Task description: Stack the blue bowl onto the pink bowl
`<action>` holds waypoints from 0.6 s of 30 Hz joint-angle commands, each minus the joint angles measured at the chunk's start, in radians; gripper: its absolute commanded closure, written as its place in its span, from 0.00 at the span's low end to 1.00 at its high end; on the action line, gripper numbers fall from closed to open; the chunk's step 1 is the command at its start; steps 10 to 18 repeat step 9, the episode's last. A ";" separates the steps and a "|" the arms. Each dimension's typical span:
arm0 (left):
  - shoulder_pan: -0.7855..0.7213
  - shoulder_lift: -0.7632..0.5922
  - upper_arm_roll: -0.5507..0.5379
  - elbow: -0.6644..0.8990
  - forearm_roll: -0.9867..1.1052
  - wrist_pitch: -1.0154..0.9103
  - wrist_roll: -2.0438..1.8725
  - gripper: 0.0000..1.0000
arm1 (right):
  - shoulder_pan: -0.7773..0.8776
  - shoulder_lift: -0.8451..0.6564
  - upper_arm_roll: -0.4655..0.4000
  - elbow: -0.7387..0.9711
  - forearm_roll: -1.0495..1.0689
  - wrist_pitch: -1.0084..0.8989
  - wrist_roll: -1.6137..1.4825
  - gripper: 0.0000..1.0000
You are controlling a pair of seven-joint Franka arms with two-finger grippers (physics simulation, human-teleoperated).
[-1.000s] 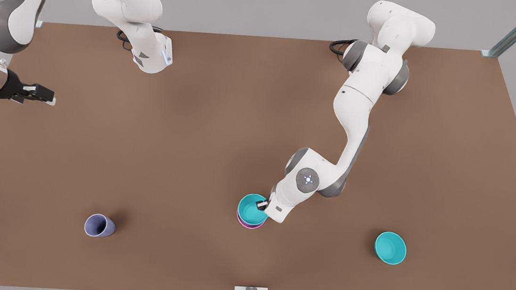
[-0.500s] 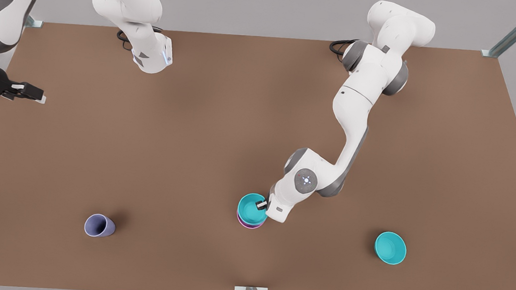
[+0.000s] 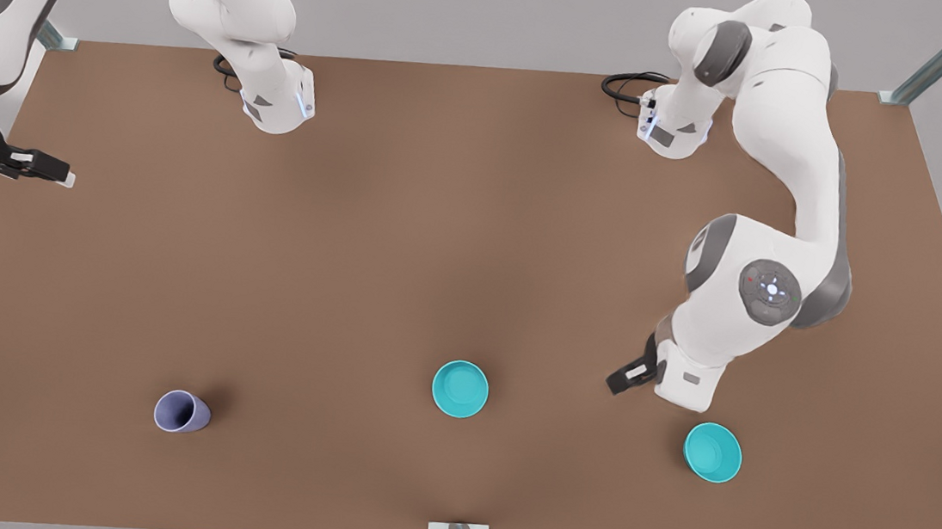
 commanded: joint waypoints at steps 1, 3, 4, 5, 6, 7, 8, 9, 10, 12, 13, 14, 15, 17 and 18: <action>0.032 -0.050 -0.001 0.000 0.102 -0.439 0.678 0.00 | 0.041 -0.001 -0.005 0.000 0.001 0.001 -0.002 0.00; 0.075 -0.081 -0.001 0.000 0.100 -0.474 0.760 0.00 | 0.041 -0.001 -0.005 0.000 0.001 0.000 -0.003 0.00; 0.075 -0.251 0.003 -0.238 0.106 -0.308 0.755 0.00 | 0.041 -0.001 -0.008 -0.001 0.001 0.000 -0.003 0.00; 0.081 -0.385 0.009 -0.429 0.102 -0.161 0.755 0.00 | 0.041 -0.001 -0.008 -0.001 0.001 0.000 -0.003 0.00; 0.125 -0.420 0.009 -0.432 0.060 -0.177 0.757 0.00 | 0.041 -0.001 -0.009 -0.001 0.001 0.000 -0.003 0.00; 0.129 -0.419 0.009 -0.432 0.053 -0.204 0.757 0.00 | 0.041 -0.001 -0.008 0.000 0.001 0.001 -0.003 0.00; 0.127 -0.417 0.009 -0.432 0.053 -0.204 0.757 0.00 | 0.041 -0.001 -0.008 -0.001 0.001 0.001 -0.003 0.00; 0.129 -0.399 0.006 -0.425 0.050 -0.226 0.757 0.00 | 0.041 0.001 -0.009 -0.001 0.002 0.001 -0.003 0.00; 0.129 -0.399 0.006 -0.425 0.050 -0.226 0.757 0.00 | 0.041 0.001 -0.009 -0.001 0.002 0.001 -0.003 0.00; 0.129 -0.399 0.006 -0.425 0.050 -0.226 0.757 0.00 | 0.041 0.001 -0.009 -0.001 0.002 0.001 -0.003 0.00; 0.129 -0.399 0.006 -0.425 0.050 -0.226 0.757 0.00 | 0.041 0.001 -0.009 -0.001 0.002 0.001 -0.003 0.00; 0.129 -0.399 0.006 -0.425 0.050 -0.226 0.757 0.00 | 0.041 0.001 -0.009 -0.001 0.002 0.001 -0.003 0.00; 0.129 -0.399 0.006 -0.425 0.050 -0.226 0.757 0.00 | 0.041 0.001 -0.009 -0.001 0.002 0.001 -0.003 0.00; 0.129 -0.399 0.006 -0.425 0.050 -0.226 0.757 0.00 | 0.041 0.001 -0.009 -0.001 0.002 0.001 -0.003 0.00; 0.129 -0.399 0.006 -0.425 0.050 -0.226 0.757 0.00 | 0.041 0.001 -0.009 -0.001 0.002 0.001 -0.003 0.00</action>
